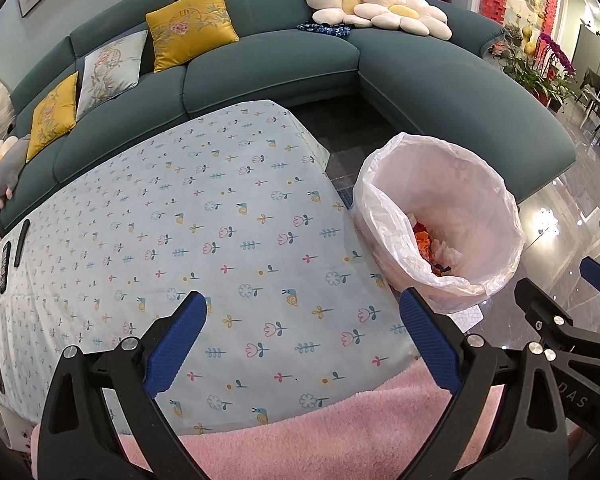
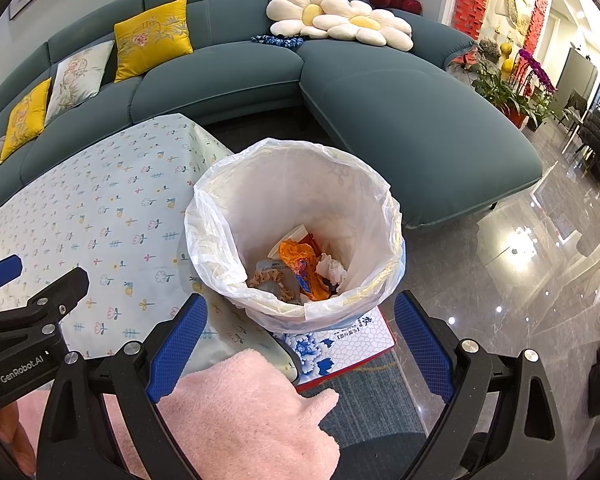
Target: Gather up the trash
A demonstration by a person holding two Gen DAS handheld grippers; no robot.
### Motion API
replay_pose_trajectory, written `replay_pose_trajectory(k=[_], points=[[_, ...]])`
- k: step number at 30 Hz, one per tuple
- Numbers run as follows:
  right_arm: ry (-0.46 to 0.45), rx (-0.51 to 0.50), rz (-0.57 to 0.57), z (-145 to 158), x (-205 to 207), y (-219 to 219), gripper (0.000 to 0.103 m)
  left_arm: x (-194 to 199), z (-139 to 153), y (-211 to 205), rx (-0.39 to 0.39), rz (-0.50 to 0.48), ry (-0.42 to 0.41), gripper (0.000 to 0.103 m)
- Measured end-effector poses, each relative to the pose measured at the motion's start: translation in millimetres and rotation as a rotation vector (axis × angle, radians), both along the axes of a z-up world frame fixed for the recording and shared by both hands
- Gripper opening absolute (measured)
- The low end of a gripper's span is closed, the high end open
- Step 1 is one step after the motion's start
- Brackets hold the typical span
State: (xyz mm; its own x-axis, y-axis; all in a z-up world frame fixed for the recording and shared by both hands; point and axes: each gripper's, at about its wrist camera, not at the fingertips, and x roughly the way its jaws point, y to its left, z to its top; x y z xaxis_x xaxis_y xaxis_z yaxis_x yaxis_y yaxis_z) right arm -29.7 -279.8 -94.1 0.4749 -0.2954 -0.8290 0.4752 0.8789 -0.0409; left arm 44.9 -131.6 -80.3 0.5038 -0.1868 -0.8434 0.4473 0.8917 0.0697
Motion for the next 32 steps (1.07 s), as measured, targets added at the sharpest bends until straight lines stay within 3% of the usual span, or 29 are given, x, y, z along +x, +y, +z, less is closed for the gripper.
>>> replay_pose_trajectory(k=[32], points=[[0.003,0.000,-0.006,1.4,1.1,-1.8,0.091,1.9,-3.3,0.9,-0.018,-0.005,0.031,0.093]])
